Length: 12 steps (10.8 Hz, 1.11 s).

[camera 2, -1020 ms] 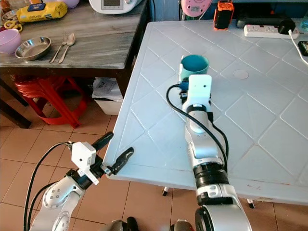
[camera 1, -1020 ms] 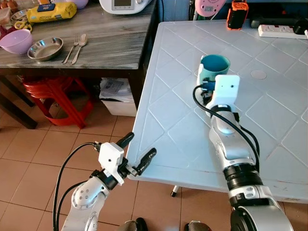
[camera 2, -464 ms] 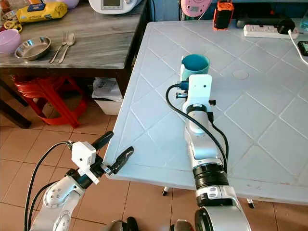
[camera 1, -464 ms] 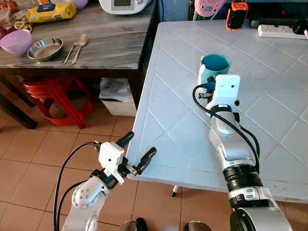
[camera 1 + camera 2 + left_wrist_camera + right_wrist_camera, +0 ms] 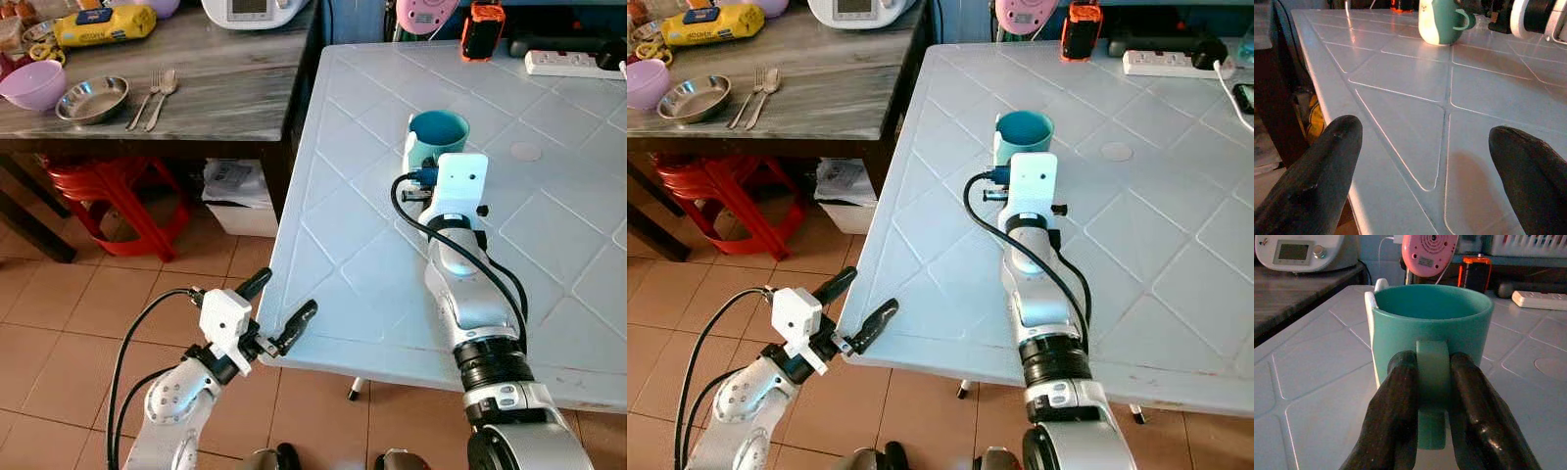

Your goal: Setting the table

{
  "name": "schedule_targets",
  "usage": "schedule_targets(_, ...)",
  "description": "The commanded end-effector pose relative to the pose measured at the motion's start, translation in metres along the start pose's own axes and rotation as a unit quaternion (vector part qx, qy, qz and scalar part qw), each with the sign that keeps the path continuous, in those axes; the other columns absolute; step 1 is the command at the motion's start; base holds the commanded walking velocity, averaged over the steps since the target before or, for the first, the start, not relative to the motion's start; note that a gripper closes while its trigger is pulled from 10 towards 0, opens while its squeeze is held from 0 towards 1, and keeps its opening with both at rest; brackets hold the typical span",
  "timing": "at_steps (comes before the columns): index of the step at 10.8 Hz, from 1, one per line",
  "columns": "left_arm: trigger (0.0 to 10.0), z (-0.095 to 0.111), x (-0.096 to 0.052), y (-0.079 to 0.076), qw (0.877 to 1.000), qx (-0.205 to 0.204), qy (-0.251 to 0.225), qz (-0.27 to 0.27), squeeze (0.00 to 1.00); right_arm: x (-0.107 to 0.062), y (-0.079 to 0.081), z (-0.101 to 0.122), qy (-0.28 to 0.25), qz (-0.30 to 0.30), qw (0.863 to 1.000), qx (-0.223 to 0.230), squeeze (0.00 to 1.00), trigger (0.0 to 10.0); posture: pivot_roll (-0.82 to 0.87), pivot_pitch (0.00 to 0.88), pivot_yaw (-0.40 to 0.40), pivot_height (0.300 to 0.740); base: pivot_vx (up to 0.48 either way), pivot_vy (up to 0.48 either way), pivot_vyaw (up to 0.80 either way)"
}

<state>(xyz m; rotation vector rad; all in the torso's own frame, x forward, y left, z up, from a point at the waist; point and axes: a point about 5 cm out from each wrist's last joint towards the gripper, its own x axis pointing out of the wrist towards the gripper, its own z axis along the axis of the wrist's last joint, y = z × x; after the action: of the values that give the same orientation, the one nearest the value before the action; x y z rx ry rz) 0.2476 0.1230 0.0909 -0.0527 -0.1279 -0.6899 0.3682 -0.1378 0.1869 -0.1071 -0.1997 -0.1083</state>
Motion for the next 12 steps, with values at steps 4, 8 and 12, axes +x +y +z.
schedule_targets(4,10.0,0.004,-0.002,0.006,1.0,0.019,0.009,0.023,0.0,-0.007,0.003,0.002,-0.005,0.0,1.0,0.013,0.0,1.3,-0.12,0.188,0.128,0.74,0.0,0.0,0.0)
schedule_targets(8,10.0,0.028,0.006,0.024,0.992,0.053,0.001,0.112,0.0,-0.039,-0.003,0.007,-0.047,0.022,0.999,0.01,0.0,10.0,-0.12,0.186,0.127,0.74,0.0,0.0,0.0)
schedule_targets(12,10.0,0.029,0.012,0.029,0.986,0.05,0.017,0.161,0.0,-0.079,-0.018,-0.002,-0.028,0.029,0.999,-0.004,0.0,10.0,-0.14,0.173,0.133,0.74,0.0,0.0,-0.1)
